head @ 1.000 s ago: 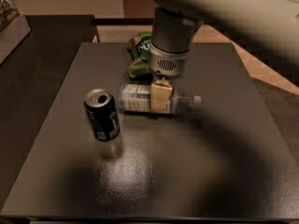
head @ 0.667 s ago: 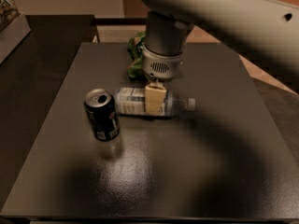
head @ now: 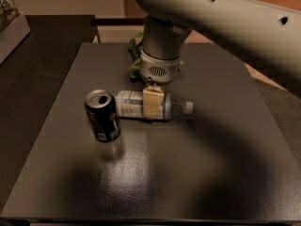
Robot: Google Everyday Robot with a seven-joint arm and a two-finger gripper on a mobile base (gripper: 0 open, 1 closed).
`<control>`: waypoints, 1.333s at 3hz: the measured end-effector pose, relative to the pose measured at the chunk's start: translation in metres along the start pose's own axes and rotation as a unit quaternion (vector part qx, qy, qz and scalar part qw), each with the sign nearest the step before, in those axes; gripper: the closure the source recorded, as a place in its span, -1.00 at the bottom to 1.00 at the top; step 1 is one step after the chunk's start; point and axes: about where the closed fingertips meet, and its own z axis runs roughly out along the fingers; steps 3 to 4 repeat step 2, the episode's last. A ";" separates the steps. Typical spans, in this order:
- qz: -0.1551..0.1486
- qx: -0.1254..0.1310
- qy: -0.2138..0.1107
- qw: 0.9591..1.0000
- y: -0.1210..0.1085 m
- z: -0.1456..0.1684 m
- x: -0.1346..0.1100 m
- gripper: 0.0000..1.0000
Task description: Move blue plastic bottle near pepsi can
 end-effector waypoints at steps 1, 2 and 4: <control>-0.001 0.002 -0.002 1.000 -0.001 0.000 -0.002 -1.00; -0.001 0.002 -0.002 1.000 -0.001 0.000 -0.002 -1.00; -0.001 0.002 -0.002 1.000 -0.001 0.000 -0.002 -1.00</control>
Offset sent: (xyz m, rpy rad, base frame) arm 0.0009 0.0014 -0.0002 0.0033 -0.0048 0.0005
